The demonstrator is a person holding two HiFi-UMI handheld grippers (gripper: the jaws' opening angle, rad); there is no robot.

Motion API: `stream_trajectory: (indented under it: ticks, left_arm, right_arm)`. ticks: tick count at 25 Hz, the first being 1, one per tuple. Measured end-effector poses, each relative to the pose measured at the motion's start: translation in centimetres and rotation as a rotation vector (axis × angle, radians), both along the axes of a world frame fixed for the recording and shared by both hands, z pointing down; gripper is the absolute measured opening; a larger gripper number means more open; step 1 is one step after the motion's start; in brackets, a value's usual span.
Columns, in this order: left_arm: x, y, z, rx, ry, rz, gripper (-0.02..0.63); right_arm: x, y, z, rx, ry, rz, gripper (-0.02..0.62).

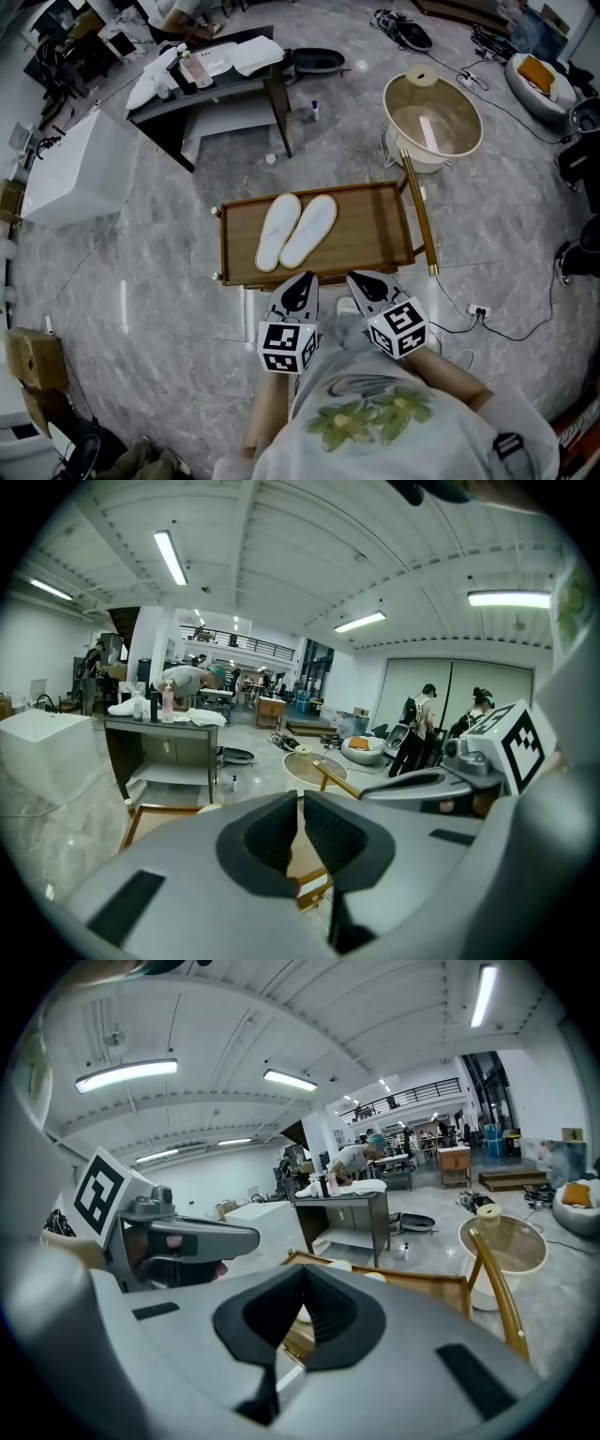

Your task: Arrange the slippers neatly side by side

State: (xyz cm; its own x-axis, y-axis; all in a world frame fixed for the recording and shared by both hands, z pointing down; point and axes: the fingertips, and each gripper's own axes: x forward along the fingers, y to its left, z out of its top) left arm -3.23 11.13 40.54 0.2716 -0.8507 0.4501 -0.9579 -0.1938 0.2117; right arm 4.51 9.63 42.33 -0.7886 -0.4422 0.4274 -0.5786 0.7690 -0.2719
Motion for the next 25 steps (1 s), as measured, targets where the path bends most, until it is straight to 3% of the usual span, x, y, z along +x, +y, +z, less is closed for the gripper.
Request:
stream_trajectory:
  ticks: [5, 11, 17, 25]
  left_arm:
    - [-0.3, -2.1, 0.5, 0.001, -0.021, -0.003, 0.032]
    - [-0.9, -3.8, 1.2, 0.001, -0.075, -0.016, 0.137]
    - [-2.2, -5.5, 3.0, -0.06, -0.134, 0.026, 0.218]
    - [-2.3, -8.1, 6.0, -0.131, -0.171, 0.087, 0.23]
  right_arm:
    - [0.5, -1.8, 0.8, -0.013, 0.013, 0.004, 0.006]
    - [0.7, -3.4, 1.1, -0.011, 0.021, -0.017, 0.006]
    - [0.6, -4.6, 2.0, -0.034, 0.03, -0.019, 0.006]
    - [0.2, -6.7, 3.7, -0.072, 0.043, -0.024, 0.006]
